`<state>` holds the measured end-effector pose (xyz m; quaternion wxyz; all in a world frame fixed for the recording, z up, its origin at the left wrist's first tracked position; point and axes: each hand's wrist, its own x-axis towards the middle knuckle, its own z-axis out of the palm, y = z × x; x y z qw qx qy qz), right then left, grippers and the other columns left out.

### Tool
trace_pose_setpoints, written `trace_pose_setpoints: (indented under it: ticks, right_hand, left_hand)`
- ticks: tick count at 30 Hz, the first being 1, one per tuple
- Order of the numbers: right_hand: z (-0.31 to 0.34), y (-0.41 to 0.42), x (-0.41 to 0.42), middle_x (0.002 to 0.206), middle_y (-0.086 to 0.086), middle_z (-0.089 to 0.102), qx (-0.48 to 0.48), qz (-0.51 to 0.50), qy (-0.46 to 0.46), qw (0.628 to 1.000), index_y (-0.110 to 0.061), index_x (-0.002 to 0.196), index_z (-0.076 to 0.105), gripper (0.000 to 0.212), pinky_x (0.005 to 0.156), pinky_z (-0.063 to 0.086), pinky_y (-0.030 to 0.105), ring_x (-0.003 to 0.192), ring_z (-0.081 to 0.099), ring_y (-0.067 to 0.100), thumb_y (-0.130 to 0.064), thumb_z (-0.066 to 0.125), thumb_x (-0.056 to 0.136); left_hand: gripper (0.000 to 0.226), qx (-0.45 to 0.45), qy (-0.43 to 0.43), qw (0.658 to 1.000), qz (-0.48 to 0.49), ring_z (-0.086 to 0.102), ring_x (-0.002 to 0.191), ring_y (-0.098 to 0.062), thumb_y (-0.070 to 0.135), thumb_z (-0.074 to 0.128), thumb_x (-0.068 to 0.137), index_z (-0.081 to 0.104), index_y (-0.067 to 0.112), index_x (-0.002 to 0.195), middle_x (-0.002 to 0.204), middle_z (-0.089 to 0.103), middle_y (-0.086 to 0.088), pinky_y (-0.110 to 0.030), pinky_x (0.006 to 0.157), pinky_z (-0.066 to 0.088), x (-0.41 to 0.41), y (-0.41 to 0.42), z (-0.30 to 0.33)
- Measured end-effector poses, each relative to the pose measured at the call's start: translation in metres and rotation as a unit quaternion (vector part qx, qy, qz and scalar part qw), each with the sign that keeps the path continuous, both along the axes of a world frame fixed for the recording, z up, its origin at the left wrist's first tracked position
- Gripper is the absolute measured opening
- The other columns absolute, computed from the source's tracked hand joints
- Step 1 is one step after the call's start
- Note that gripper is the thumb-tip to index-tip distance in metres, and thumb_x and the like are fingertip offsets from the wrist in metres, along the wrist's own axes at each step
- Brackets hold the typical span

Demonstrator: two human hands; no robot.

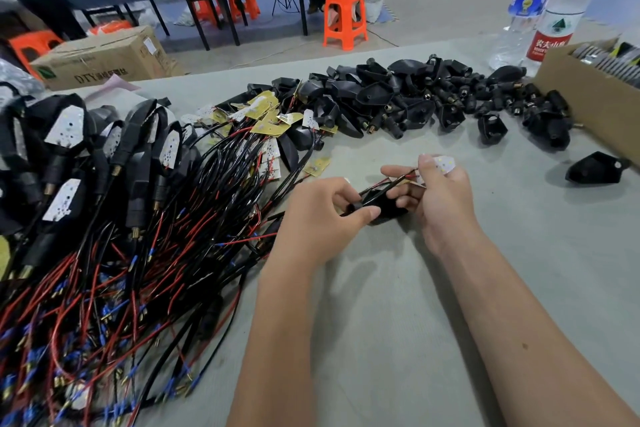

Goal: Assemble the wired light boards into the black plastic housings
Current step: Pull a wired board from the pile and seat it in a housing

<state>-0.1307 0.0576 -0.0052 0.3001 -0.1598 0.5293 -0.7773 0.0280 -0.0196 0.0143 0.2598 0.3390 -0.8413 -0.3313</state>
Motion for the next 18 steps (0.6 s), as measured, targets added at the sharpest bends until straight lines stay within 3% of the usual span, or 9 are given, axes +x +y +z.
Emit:
trace_pose_setpoints:
  ticks: [3,8,10,14,18]
  right_hand:
    - [0.003,0.001,-0.001,0.091,0.012,0.078,0.003,-0.011,-0.011,1.000,-0.014,0.098,0.051,0.012,0.040,0.045,0.022,0.050,0.063,0.019,-0.021,0.049,0.109]
    - [0.003,0.005,-0.002,0.074,0.010,0.066,0.046,-0.015,0.046,0.998,-0.015,0.078,0.062,0.020,0.040,0.037,0.021,0.051,0.055,0.016,-0.019,0.070,0.096]
    - [0.004,0.006,-0.001,0.073,0.010,0.068,0.042,-0.011,0.061,0.997,-0.014,0.076,0.068,0.020,0.039,0.035,0.021,0.053,0.058,0.015,-0.019,0.073,0.094]
    - [0.007,0.006,0.002,0.071,0.004,0.071,0.056,0.009,0.096,0.994,-0.018,0.075,0.074,0.017,0.047,0.035,0.021,0.063,0.061,0.016,-0.025,0.078,0.090]
    - [0.009,0.005,0.003,0.070,0.002,0.074,0.064,0.037,0.123,0.990,-0.015,0.082,0.078,0.013,0.048,0.036,0.018,0.057,0.058,0.010,-0.026,0.080,0.088]
  left_hand:
    - [0.013,0.031,-0.007,0.999,-0.017,0.055,0.056,0.005,0.032,0.086,0.077,0.073,0.035,0.079,0.074,0.068,0.013,-0.011,0.057,0.038,0.005,-0.005,0.000]
    - [0.028,0.015,0.010,1.000,0.004,0.058,0.057,0.003,0.025,0.087,0.078,0.067,0.044,0.077,0.070,0.066,0.015,-0.009,0.059,0.041,0.004,-0.006,-0.002]
    - [0.022,-0.004,0.038,0.999,0.019,0.058,0.061,0.003,0.024,0.087,0.080,0.070,0.039,0.082,0.070,0.066,0.016,-0.011,0.062,0.044,0.000,-0.004,-0.004]
    - [0.014,-0.058,0.093,0.993,0.049,0.057,0.065,0.001,0.022,0.085,0.081,0.074,0.022,0.090,0.074,0.066,0.018,-0.026,0.066,0.050,-0.011,0.001,-0.006]
    - [0.016,-0.065,0.129,0.988,0.062,0.065,0.069,-0.015,0.021,0.085,0.082,0.073,0.019,0.093,0.078,0.068,0.012,-0.040,0.069,0.058,-0.018,0.005,-0.008]
